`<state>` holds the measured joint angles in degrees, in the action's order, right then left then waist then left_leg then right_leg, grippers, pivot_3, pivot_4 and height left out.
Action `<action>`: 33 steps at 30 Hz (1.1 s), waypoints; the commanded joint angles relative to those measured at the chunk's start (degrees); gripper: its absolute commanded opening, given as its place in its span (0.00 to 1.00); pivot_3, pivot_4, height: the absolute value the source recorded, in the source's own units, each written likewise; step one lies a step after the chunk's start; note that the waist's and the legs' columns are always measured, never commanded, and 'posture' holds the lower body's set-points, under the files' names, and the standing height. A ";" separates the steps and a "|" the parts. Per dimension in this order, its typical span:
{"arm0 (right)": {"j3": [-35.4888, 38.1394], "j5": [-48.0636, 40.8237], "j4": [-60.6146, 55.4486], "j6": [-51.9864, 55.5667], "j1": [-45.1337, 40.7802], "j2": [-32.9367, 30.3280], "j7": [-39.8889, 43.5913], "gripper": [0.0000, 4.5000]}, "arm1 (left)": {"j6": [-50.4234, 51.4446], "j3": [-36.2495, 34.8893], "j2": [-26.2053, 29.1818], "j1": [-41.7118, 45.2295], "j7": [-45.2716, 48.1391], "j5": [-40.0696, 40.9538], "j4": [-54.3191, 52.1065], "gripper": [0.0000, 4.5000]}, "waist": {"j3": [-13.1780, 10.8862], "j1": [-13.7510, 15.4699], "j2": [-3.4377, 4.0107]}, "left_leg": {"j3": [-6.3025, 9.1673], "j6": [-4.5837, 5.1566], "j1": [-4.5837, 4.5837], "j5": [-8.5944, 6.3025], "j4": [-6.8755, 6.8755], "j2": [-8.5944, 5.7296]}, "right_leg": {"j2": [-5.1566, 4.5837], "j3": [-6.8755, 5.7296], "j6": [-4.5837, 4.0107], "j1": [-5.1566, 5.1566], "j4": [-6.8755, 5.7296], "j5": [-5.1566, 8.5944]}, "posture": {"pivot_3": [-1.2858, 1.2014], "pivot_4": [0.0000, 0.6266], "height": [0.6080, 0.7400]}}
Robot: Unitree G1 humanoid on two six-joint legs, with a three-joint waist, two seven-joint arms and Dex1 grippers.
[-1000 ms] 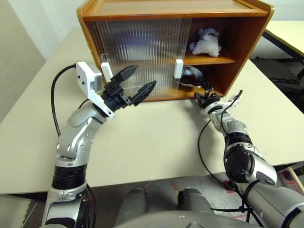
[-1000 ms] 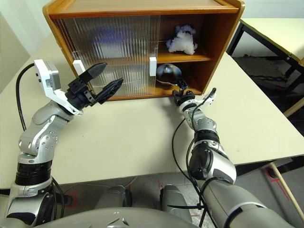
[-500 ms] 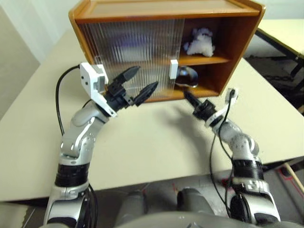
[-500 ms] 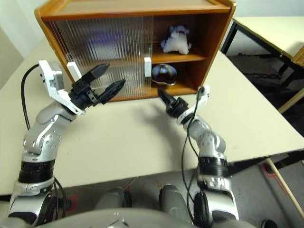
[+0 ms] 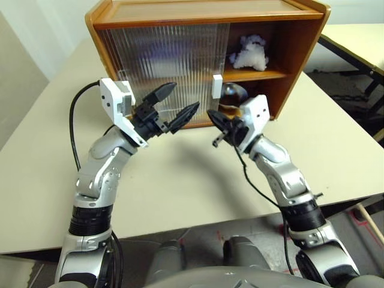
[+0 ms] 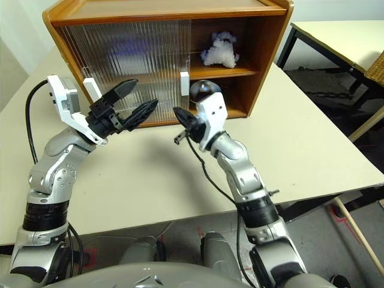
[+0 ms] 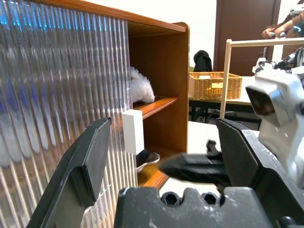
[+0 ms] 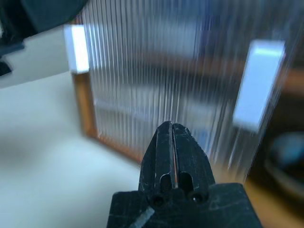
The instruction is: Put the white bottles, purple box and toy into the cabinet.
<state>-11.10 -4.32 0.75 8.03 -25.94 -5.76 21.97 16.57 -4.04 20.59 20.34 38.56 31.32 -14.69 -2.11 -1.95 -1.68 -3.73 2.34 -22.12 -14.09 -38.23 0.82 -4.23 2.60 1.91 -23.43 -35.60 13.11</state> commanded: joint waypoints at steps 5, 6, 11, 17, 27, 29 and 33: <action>-0.10 5.63 12.05 -4.10 -6.98 3.38 -6.27 0.01 | -0.53 -0.04 -0.06 -0.01 -0.44 -0.75 0.49 1.00 | 0.02 0.03 -0.03 | 0.01 0.11 -0.03 0.07 0.01 -0.01 | -0.01 0.00 -0.12 0.00 0.02 -0.07 | 0.55 0.00 1.00; 0.33 6.40 13.92 -4.67 -8.05 3.92 -8.07 0.01 | -0.59 -0.12 -0.08 0.00 -0.54 -0.77 0.46 1.00 | 0.02 0.02 -0.03 | 0.01 0.16 -0.03 0.10 0.01 -0.01 | -0.01 0.00 -0.12 0.00 0.01 -0.07 | 0.55 0.00 1.00; 1.79 9.52 18.32 -6.07 -10.27 5.03 -15.31 0.01 | -0.75 -0.06 -0.23 -0.04 -0.98 -0.85 0.28 1.00 | 0.02 0.07 -0.03 | 0.04 0.10 -0.02 0.06 0.03 0.01 | -0.02 -0.02 -0.16 -0.02 -0.08 -0.09 | 0.55 0.00 1.00; 3.09 11.28 17.88 -6.42 -10.24 5.08 -20.72 0.01 | -0.88 0.02 -0.32 0.02 -1.06 -0.85 0.38 1.00 | 0.02 0.02 -0.03 | 0.05 0.01 -0.02 0.01 0.03 0.00 | -0.02 -0.02 -0.16 -0.03 -0.11 -0.09 | 0.55 0.00 1.00; 6.72 13.40 15.00 -5.44 -7.44 4.63 -28.97 0.01 | -1.06 0.50 -0.85 0.27 -0.92 -0.93 0.88 1.00 | 0.02 -0.07 -0.03 | 0.05 0.17 -0.01 0.10 0.02 -0.01 | -0.03 -0.01 -0.17 -0.03 -0.14 -0.09 | 0.54 0.00 1.00; 7.99 13.00 15.62 -5.41 -7.62 4.59 -30.11 0.01 | -1.08 0.52 -0.88 0.47 -0.85 -0.95 1.08 1.00 | 0.02 -0.08 -0.03 | 0.04 0.17 -0.01 0.10 0.01 -0.01 | -0.03 -0.01 -0.17 -0.03 -0.14 -0.09 | 0.54 0.00 1.00; 12.26 11.16 17.44 -3.11 -9.31 4.75 -33.27 0.01 | -1.17 0.48 -0.88 0.68 -0.65 -0.98 1.35 1.00 | 0.02 -0.08 -0.03 | 0.05 0.19 -0.01 0.11 0.02 -0.01 | -0.03 -0.01 -0.17 -0.03 -0.14 -0.08 | 0.54 0.00 1.00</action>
<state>-1.55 7.86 16.57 3.37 -34.58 -0.74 -9.23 15.76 -3.86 19.75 20.41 37.78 31.02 -14.58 -2.10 -2.02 -1.71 -3.69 2.54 -22.13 -13.97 -38.22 0.81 -4.26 2.59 1.75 -23.45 -35.74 13.02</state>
